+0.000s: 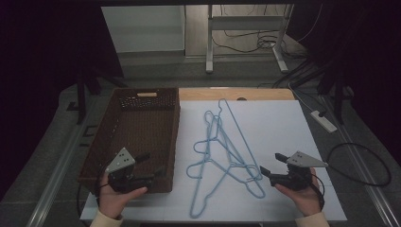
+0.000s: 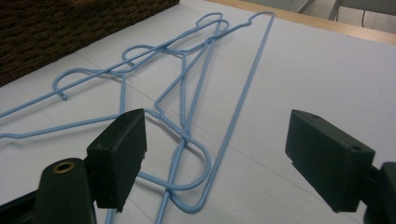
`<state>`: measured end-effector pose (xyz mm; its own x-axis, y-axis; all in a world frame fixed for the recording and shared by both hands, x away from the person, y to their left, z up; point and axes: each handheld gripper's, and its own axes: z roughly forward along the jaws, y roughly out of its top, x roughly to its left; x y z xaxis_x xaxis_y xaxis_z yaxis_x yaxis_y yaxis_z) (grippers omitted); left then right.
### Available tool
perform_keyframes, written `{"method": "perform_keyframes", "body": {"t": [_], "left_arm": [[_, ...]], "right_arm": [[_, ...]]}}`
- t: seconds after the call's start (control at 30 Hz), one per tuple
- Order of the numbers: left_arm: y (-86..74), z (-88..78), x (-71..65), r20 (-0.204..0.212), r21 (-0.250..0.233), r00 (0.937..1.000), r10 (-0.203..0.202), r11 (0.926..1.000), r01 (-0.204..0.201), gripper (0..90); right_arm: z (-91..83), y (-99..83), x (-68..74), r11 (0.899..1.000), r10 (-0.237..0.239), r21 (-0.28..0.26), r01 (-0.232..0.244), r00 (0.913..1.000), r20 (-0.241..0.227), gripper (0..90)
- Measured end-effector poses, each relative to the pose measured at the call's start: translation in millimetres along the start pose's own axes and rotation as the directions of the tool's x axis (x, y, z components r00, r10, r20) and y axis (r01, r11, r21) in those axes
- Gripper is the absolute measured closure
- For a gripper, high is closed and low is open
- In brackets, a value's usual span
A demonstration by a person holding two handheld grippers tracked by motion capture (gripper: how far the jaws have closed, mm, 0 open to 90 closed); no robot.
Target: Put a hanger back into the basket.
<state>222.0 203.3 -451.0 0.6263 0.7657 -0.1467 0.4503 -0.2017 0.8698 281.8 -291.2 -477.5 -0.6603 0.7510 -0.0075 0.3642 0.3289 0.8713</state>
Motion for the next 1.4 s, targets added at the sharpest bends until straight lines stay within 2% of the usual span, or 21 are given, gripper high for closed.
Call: {"method": "perform_keyframes", "body": {"t": [0.5, 0.63, 0.87, 1.1, 1.27, 1.4], "left_arm": [[1.0, -3.4, 1.9, 0.001, -0.006, 0.9999, -0.013, 0.9999, 0.013, 26.0], [-0.8, -4.0, 0.2, -0.007, 0.001, 0.9999, -0.008, 1.0, 0.008, 26.1], [2.3, 1.7, -1.3, 0.007, 0.006, 1.0, 0.004, 1.0, -0.004, 26.1], [5.2, 10.8, 0.5, 0.022, 0.021, 0.9997, 0.013, 0.9997, -0.013, 26.1], [6.0, 12.9, -0.5, 0.028, 0.025, 0.9994, 0.02, 0.9995, -0.02, 26.1], [7.2, 10.7, -0.8, 0.032, 0.016, 0.9993, 0.021, 0.9996, -0.022, 26.1]], "right_arm": [[3.8, 0.5, -3.9, 1.0, 0.009, 0.0, -0.009, 0.9999, -0.007, 22.9], [9.9, 3.0, -1.5, 1.0, -0.015, 0.014, 0.015, 0.9997, -0.02, 23.2], [1.7, -0.1, 1.6, 1.0, -0.02, 0.013, 0.02, 0.9997, -0.012, 23.9], [-6.1, -3.7, 1.2, 1.0, -0.01, 0.028, 0.01, 0.9999, -0.006, 24.9], [-2.6, -0.5, 4.3, 0.997, -0.042, 0.057, 0.043, 0.9991, -0.003, 24.8], [1.5, 1.9, 5.1, 0.997, -0.036, 0.072, 0.036, 0.9993, -0.011, 24.9]]}}
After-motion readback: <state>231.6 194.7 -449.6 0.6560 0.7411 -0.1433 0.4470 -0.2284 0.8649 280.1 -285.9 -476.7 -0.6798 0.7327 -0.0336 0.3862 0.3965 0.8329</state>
